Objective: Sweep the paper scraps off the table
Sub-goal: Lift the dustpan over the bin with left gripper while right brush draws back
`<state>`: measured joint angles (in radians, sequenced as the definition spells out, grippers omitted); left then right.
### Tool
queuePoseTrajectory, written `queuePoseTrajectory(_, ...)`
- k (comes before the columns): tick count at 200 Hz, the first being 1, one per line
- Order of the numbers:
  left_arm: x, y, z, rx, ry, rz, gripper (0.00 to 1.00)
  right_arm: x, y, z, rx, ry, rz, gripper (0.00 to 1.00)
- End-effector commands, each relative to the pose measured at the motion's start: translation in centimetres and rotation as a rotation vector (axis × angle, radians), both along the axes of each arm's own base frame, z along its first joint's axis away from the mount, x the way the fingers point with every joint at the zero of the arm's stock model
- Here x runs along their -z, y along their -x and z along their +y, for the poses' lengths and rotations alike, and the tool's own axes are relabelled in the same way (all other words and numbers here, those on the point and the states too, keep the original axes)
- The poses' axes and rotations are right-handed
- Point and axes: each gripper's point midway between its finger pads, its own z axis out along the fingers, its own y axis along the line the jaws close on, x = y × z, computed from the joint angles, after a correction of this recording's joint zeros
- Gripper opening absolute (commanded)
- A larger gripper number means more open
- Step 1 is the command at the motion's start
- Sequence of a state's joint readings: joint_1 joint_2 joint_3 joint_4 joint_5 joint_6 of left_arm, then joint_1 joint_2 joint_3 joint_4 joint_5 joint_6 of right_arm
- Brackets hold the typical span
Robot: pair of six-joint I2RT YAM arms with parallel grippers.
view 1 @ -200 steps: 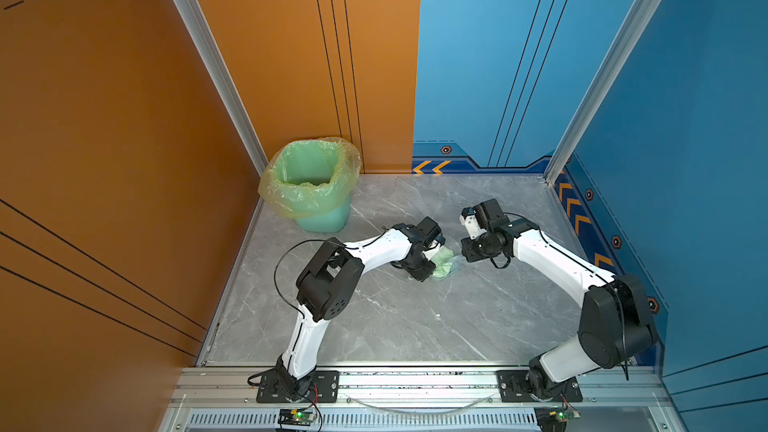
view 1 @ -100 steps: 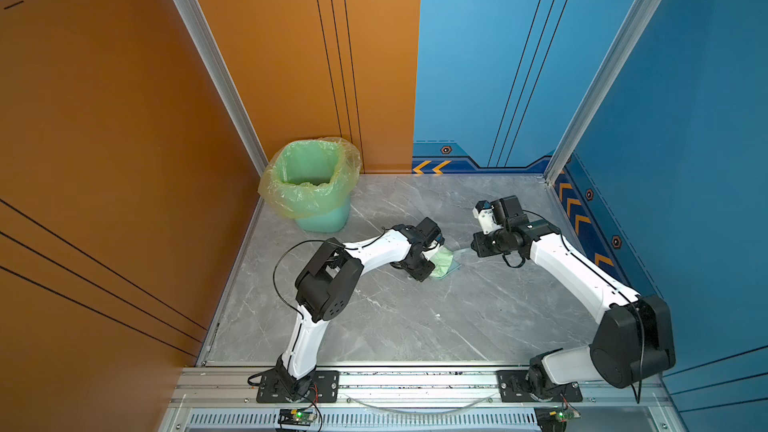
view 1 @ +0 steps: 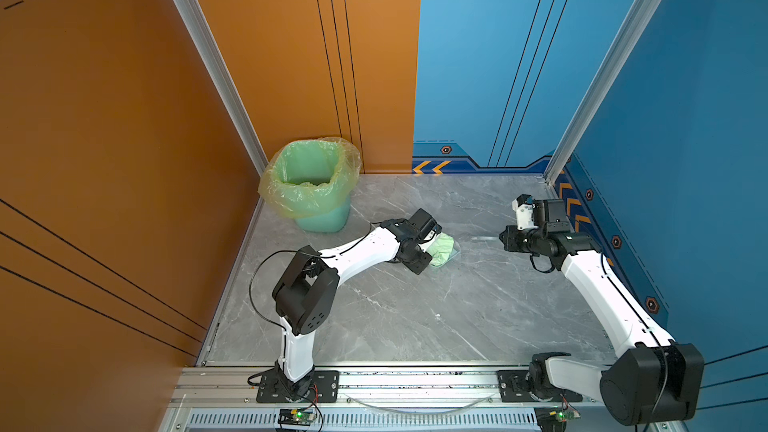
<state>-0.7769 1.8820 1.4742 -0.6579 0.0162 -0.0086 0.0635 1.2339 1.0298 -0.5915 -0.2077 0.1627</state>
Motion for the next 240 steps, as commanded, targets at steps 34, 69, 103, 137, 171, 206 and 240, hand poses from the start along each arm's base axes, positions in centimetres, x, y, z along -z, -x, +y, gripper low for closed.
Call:
queuePoseTrajectory(34, -5.4, -0.5, 3.7, -0.031, -0.044, -0.084, 0.07, 0.2, -0.2, -0.3, 0.037, -0.039, -0.009, 0.00)
queuePoseTrajectory(69, -8.4, -1.4, 6.1, -0.048, -0.065, -0.128, 0.07, 0.8, -0.2, -0.1, 0.031, -0.047, 0.008, 0.00)
queuePoseTrajectory(103, -11.5, -2.6, 7.9, -0.063, -0.081, -0.194, 0.08, 1.3, -0.3, -0.1, 0.034, -0.055, 0.017, 0.00)
queuePoseTrajectory(137, -14.4, -3.8, 9.3, -0.083, -0.062, -0.254, 0.08, 1.5, -0.5, 0.0, 0.031, -0.059, 0.023, 0.00)
queuePoseTrajectory(171, -17.6, -5.2, 11.3, -0.109, -0.066, -0.335, 0.09, 2.0, -0.6, 0.1, 0.030, -0.063, 0.037, 0.00)
queuePoseTrajectory(206, -21.0, -6.8, 14.5, -0.157, -0.071, -0.425, 0.10, 2.2, -0.8, 0.2, 0.028, -0.066, 0.045, 0.00)
queuePoseTrajectory(240, -24.6, -8.1, 18.2, -0.221, -0.089, -0.519, 0.10, 2.3, -0.9, 0.2, 0.034, -0.067, 0.050, 0.00)
